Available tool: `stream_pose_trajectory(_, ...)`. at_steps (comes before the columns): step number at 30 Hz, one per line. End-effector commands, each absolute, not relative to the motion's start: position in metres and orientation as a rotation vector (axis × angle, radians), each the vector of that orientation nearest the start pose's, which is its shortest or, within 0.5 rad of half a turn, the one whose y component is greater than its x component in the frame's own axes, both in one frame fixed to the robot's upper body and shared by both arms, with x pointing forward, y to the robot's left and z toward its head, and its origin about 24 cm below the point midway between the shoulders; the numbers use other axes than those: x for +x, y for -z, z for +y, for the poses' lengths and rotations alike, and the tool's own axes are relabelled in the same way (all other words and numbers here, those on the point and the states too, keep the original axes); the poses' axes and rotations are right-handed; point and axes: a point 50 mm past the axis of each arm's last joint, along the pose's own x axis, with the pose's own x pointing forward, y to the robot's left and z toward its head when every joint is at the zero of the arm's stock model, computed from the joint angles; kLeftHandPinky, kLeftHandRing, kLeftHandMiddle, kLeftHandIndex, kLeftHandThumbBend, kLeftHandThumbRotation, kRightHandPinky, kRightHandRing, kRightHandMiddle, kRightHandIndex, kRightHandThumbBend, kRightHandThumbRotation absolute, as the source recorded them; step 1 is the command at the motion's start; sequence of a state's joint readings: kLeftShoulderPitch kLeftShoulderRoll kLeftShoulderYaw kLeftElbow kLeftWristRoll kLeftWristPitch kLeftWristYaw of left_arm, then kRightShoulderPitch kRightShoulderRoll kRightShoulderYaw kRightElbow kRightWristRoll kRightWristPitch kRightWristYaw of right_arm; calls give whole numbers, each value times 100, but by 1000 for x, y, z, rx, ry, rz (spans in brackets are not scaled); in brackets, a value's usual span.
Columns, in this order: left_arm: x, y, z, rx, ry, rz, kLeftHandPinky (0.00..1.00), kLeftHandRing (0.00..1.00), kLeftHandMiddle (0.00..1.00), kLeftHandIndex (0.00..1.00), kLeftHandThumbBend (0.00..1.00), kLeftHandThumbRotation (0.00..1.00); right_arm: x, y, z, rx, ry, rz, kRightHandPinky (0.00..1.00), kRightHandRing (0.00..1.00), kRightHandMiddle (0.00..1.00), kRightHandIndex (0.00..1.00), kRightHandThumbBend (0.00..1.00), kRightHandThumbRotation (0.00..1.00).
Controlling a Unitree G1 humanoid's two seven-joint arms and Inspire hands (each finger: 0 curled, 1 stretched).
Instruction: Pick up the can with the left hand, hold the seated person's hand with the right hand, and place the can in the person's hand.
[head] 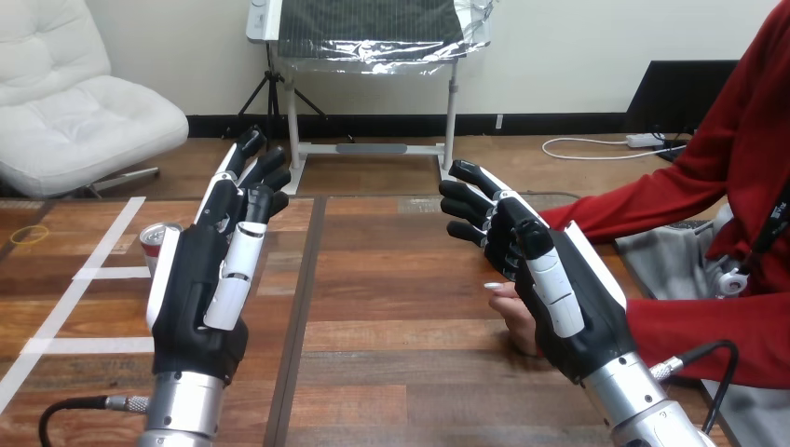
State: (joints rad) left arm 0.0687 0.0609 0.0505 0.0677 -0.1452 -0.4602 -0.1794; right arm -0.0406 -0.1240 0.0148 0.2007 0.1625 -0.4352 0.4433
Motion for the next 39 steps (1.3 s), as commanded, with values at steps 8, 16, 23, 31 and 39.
stream_pose_trajectory(8,243,-75,168,-28,106,-433,85,88,88,92,46,78,260,-67,-153,-28,-432,-357,88,91,91,93,76,100)
stream_pose_trajectory(16,248,-81,174,48,91,-445,80,87,88,91,49,78,261,-67,-153,-33,-429,-355,88,91,90,92,77,100)
stream_pose_trajectory(23,260,-92,185,124,54,-476,76,84,86,87,51,77,261,-67,-153,-32,-440,-358,88,91,91,93,76,100)
stream_pose_trajectory(31,274,-101,198,198,18,-491,76,84,84,84,50,76,262,-66,-152,-19,-446,-350,88,91,91,93,76,100)
stream_pose_trajectory(39,290,-110,209,258,-12,-499,82,85,85,85,50,75,262,-66,-151,-19,-446,-347,88,91,91,93,76,100)
